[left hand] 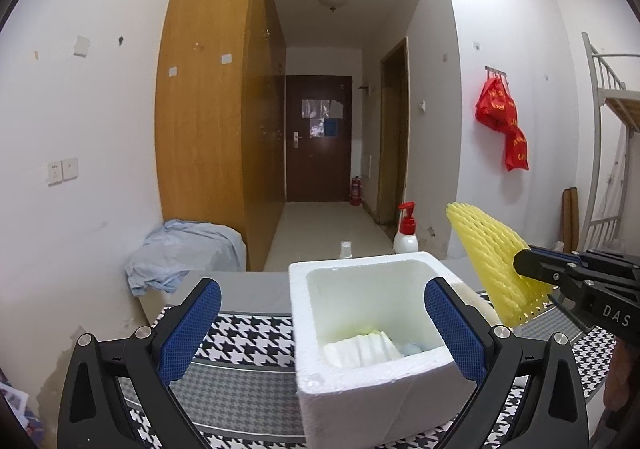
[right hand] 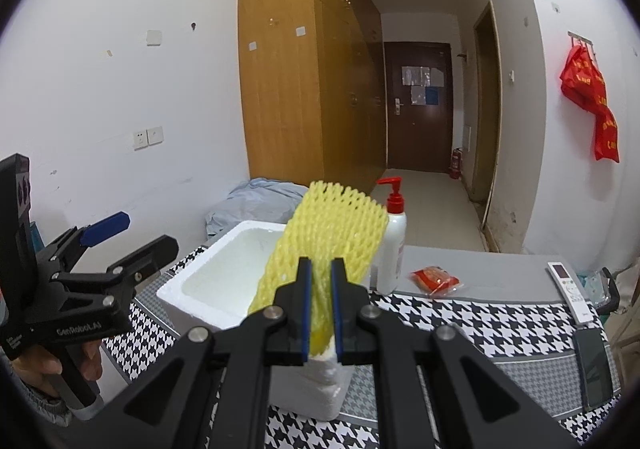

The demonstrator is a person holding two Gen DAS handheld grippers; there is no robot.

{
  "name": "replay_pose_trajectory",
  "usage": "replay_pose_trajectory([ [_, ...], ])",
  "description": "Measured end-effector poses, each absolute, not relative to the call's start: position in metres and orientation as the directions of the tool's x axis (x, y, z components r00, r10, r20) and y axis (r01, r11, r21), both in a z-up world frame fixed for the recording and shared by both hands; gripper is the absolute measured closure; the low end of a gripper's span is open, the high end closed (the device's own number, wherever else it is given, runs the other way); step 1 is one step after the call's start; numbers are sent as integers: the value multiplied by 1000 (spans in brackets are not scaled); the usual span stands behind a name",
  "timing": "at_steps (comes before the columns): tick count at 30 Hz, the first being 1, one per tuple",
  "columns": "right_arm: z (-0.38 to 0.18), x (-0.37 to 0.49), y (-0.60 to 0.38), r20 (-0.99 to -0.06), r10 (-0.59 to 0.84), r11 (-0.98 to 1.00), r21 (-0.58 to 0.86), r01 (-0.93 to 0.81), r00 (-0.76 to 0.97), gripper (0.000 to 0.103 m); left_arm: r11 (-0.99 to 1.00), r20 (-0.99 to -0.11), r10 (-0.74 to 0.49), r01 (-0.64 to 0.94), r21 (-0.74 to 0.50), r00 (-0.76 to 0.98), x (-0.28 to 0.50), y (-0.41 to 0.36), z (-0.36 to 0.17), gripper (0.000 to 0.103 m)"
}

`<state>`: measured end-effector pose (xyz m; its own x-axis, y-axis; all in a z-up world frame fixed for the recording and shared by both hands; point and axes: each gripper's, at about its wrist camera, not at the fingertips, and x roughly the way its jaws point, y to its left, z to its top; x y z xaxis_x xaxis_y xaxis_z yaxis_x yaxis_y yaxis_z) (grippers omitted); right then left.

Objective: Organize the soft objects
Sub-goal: 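Lower the yellow net into the foam box and open right tool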

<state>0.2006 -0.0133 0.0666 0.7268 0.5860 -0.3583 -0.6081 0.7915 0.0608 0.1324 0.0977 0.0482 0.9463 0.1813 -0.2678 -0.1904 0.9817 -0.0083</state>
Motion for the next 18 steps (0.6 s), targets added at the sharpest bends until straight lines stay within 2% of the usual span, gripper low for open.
replay_pose_trajectory([
  [18, 63, 214, 23, -393, 591, 776, 41, -629, 704, 92, 967, -266, 235, -253, -34, 935, 114, 127, 43, 1],
])
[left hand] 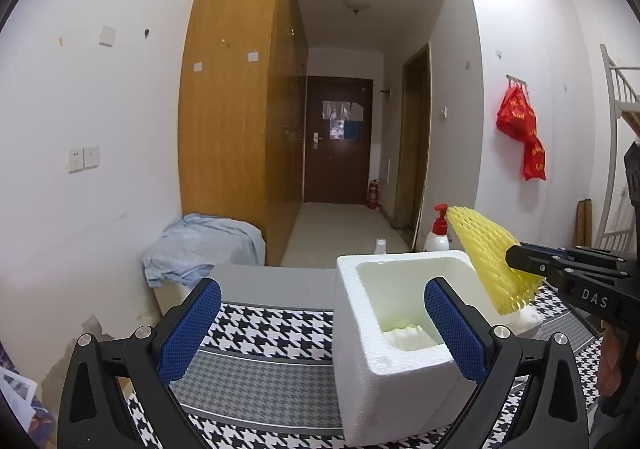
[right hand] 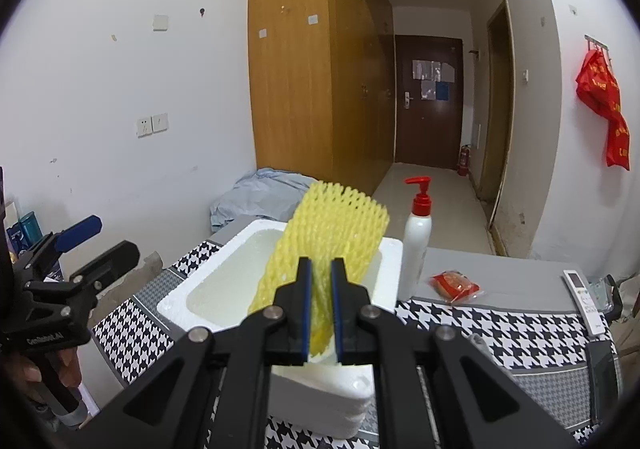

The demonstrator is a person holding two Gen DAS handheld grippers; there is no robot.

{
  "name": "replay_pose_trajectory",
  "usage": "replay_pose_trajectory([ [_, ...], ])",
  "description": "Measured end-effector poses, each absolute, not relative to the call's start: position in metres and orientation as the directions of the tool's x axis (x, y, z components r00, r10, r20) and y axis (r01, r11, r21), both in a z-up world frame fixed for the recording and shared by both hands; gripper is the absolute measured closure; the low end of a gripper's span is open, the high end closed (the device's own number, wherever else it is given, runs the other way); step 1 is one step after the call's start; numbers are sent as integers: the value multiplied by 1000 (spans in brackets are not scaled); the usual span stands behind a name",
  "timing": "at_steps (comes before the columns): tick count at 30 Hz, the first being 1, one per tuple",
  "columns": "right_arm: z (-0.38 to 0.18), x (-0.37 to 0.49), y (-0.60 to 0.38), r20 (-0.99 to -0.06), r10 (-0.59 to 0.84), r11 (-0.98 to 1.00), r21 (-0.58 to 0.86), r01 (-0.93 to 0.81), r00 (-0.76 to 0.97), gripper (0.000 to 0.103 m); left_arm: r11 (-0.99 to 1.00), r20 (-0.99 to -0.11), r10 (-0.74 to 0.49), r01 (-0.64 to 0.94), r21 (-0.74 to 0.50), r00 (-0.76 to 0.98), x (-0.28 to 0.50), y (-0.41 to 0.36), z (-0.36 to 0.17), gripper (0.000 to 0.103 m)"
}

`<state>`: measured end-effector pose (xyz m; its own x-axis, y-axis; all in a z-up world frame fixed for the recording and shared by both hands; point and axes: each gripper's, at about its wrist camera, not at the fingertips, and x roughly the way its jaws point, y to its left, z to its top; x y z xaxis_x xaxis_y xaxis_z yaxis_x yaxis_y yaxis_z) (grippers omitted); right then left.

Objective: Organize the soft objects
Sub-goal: 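Lower the yellow net into the foam box and open right tool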

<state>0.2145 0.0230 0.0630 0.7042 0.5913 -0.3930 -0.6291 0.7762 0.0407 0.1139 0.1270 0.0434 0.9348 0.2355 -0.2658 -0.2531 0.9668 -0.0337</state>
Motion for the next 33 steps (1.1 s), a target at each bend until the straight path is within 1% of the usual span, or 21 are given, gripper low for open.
replay_pose_trajectory([
  [9, 61, 221, 39, -411, 598, 767, 45, -640, 688, 92, 955, -268, 269, -293, -51, 925, 108, 142, 41, 1],
  [13, 60, 227, 42, -419, 608, 763, 73, -642, 675, 91, 955, -268, 270, -293, -46, 925, 107, 143, 40, 1],
  [14, 60, 228, 42, -421, 605, 766, 77, -638, 676, 90, 955, -268, 270, -292, -46, 925, 108, 143, 40, 1],
  [15, 60, 231, 42, -427, 598, 772, 81, -630, 678, 87, 956, -268, 270, -291, -43, 925, 107, 144, 40, 1],
  [16, 59, 232, 43, -431, 596, 774, 82, -628, 677, 68, 955, -268, 270, -292, -43, 925, 107, 144, 40, 1],
  [17, 59, 234, 42, -435, 598, 774, 95, -626, 674, 53, 956, -268, 270, -292, -43, 925, 107, 143, 41, 1],
  [18, 59, 234, 40, -430, 603, 774, 111, -624, 672, 26, 956, -268, 269, -291, -43, 925, 107, 143, 41, 1],
  [19, 60, 233, 38, -417, 612, 771, 127, -624, 671, 20, 956, -267, 270, -291, -41, 925, 107, 143, 41, 1],
  [21, 63, 231, 34, -400, 621, 768, 140, -625, 674, 20, 957, -270, 269, -289, -37, 925, 107, 142, 40, 1],
  [31, 64, 223, 39, -403, 636, 749, 119, -652, 658, 20, 954, -271, 276, -296, -37, 922, 105, 138, 42, 1],
  [33, 64, 223, 37, -403, 633, 753, 122, -647, 661, 19, 955, -272, 273, -293, -37, 923, 105, 136, 42, 1],
])
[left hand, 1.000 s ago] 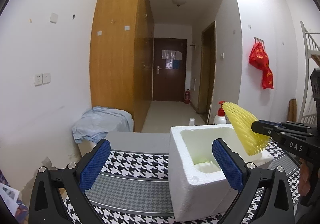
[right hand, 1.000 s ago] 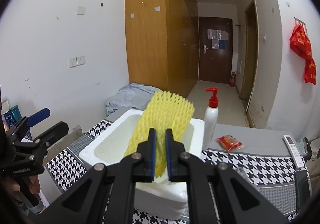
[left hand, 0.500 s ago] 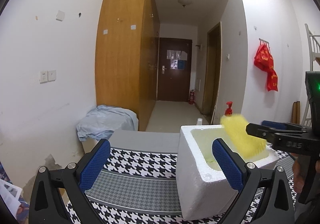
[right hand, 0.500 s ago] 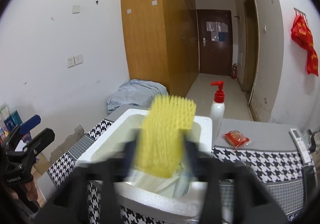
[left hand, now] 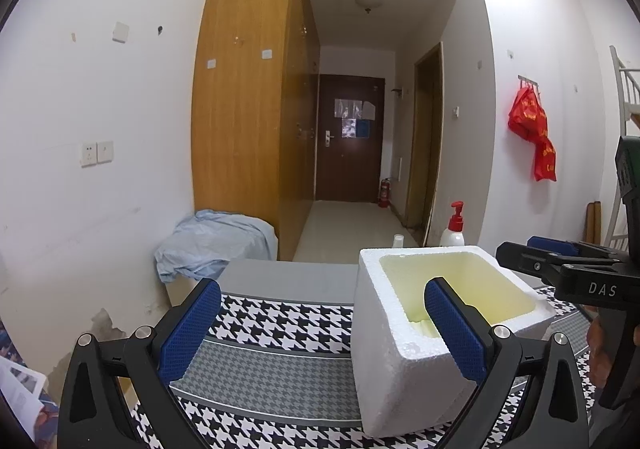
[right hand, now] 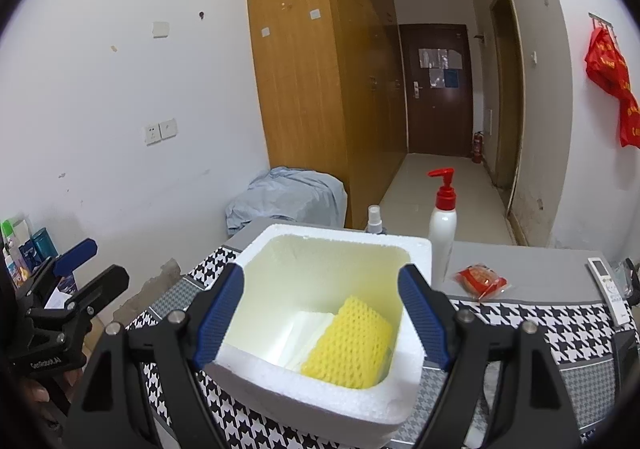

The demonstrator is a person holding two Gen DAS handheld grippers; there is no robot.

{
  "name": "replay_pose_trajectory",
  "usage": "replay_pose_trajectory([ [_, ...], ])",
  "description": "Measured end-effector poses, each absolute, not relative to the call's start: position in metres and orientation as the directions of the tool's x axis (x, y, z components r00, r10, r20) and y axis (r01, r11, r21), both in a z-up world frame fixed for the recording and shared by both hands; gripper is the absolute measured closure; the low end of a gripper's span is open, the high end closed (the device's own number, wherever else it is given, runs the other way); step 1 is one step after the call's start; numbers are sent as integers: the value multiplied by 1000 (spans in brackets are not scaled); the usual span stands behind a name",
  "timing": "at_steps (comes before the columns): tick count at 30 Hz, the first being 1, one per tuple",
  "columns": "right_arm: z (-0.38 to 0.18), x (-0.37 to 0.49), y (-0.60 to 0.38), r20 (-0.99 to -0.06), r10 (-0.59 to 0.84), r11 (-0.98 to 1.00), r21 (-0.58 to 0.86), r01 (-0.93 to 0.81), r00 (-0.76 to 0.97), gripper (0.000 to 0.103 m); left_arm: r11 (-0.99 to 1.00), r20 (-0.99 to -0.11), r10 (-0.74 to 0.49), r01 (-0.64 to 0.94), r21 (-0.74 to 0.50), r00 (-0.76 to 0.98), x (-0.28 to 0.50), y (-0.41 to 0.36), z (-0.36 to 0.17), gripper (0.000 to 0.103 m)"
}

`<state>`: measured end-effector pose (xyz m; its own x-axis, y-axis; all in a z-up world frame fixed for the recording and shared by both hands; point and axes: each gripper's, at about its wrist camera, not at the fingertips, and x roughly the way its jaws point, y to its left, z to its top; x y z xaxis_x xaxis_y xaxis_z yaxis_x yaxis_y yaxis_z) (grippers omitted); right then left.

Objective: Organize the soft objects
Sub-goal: 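Lower the yellow net into the foam box and open right tool, then withdraw both open tools from the foam box toward the grey sock and foam tube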

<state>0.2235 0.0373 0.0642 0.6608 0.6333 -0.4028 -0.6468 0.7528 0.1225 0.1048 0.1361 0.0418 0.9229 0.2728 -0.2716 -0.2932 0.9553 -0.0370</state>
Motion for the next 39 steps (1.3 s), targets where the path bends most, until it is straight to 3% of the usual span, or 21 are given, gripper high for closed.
replay_pose_trajectory([
  [5, 64, 222, 34, -398, 642, 744, 118, -658, 655, 1, 954, -270, 279, -298, -33, 922, 103, 133, 42, 1],
  [39, 70, 169, -21, -308, 624, 767, 63, -639, 719, 0, 974, -237, 209, -223, -33, 949, 74, 82, 58, 1],
])
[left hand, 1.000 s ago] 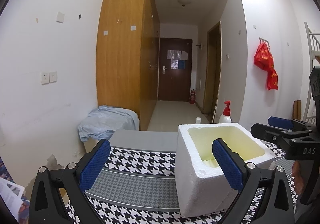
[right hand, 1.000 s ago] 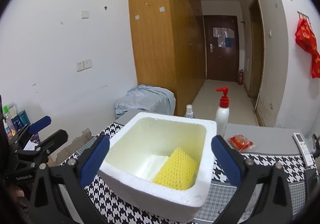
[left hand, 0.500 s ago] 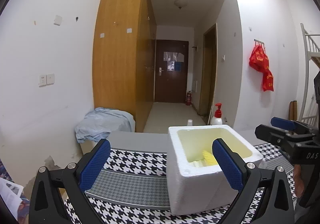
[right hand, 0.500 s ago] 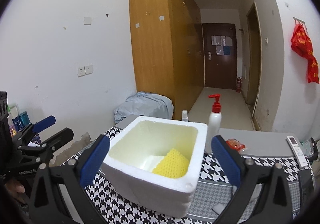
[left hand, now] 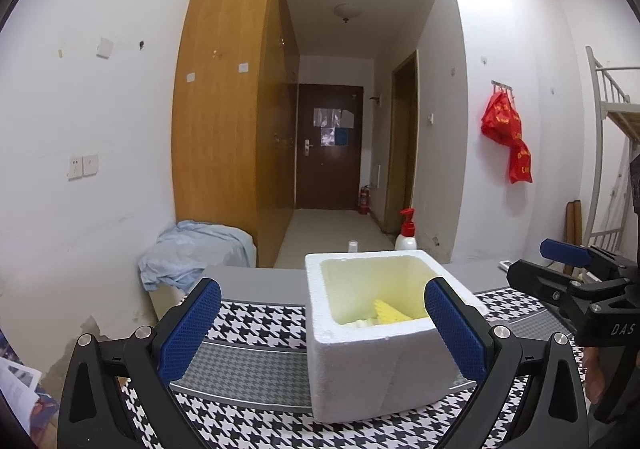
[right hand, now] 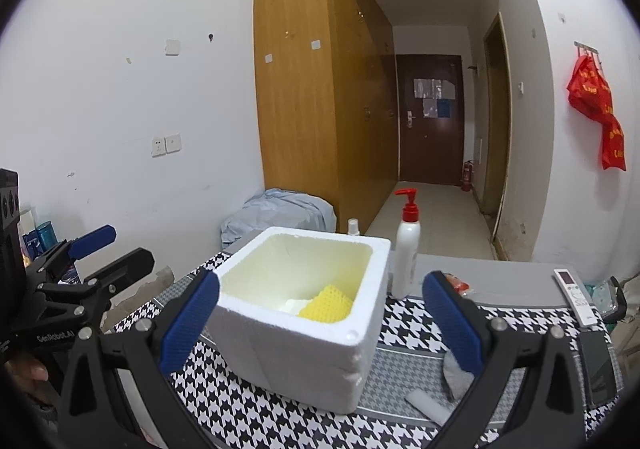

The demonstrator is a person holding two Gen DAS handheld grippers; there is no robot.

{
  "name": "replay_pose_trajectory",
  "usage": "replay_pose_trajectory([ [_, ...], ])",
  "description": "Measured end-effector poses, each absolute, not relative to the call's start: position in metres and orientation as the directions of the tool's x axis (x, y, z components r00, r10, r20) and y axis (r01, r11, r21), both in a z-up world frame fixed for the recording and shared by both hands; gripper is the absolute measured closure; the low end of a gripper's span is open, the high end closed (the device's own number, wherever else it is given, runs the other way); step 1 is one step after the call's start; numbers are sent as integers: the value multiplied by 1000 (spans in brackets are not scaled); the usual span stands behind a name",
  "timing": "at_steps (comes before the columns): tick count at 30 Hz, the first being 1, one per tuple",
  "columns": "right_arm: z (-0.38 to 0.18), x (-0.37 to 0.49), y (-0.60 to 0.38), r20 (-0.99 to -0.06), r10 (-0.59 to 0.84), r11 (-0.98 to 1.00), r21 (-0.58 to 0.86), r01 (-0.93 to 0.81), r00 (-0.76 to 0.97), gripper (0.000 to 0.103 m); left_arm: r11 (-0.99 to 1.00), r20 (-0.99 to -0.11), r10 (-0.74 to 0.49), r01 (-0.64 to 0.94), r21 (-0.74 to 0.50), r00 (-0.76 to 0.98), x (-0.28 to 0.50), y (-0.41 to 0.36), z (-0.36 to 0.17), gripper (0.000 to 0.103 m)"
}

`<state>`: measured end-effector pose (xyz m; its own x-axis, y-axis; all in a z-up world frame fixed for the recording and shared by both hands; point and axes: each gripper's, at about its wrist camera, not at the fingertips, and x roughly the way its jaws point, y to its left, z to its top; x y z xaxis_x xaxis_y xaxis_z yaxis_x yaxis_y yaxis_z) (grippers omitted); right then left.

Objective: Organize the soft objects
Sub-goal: 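Withdraw both open tools from the foam box toward the grey sock and foam tube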

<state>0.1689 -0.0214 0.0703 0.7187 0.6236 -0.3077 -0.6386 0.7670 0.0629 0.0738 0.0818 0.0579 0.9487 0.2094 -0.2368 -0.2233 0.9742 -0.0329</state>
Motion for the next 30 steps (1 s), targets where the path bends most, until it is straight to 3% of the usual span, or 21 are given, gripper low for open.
replay_pose_trajectory([
  [12, 61, 153, -45, -301, 604, 786, 70, -614, 738, 0, 981, -221, 175, -188, -37, 959, 65, 64, 53, 1],
  [30, 26, 153, -66, -340, 570, 812, 96, -575, 748, 0, 992, -272, 113, -122, -18, 956, 72, 48, 20, 1],
])
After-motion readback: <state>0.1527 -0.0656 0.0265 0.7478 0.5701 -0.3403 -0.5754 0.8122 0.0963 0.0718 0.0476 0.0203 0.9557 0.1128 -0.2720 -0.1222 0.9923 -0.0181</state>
